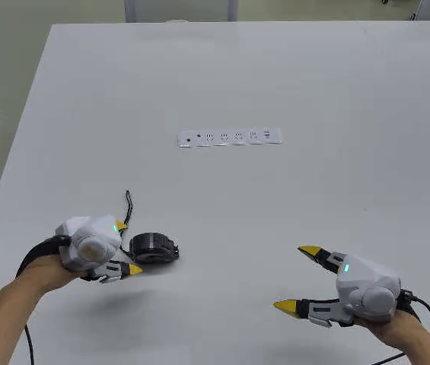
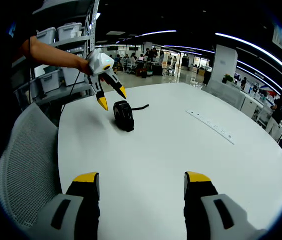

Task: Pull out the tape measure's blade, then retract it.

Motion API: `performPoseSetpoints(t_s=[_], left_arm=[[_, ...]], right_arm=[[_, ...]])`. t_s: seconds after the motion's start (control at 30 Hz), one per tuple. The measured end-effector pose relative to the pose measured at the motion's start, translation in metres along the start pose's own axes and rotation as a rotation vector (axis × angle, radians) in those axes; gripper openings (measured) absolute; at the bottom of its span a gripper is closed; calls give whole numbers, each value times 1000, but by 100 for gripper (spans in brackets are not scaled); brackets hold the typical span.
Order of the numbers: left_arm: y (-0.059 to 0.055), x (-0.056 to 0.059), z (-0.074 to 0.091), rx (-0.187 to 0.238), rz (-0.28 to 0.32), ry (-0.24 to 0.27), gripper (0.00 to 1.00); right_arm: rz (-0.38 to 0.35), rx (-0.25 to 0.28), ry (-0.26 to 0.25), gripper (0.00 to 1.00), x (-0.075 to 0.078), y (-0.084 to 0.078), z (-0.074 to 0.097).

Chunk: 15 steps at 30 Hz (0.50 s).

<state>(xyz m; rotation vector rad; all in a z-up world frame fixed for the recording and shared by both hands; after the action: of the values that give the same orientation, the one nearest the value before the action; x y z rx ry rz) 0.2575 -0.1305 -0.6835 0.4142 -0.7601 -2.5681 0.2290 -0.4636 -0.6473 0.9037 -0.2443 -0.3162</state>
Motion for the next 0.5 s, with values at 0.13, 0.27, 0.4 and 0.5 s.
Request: performPoseSetpoints(t_s=[0.13,0.27,0.4,0.5], left_arm=[[3,-1,-5,-20,-35,-19,48],[5,-5,-11,-29,-58,-33,45],[7,-5,-17,-50,-93,-61,41],[8,-4,-21,-64,-114,-81,40]], right_arm=[[33,-9,25,66,2,2,-6],[63,-6,44,64,4,5,-12],[90,-2,69,62,6,10,-21],[109,-6,87,61,6,12,-27]])
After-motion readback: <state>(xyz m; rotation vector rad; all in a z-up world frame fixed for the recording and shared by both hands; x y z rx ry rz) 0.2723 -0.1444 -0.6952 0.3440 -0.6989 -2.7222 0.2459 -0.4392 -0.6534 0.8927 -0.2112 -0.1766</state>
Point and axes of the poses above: the centre of the closed fingertips' face, and the gripper's own axes: z roughly backward along the fingers, x roughly to its right, y roughly out of its top, the point moved 5 cm from there along z, roughly backward along the fingers
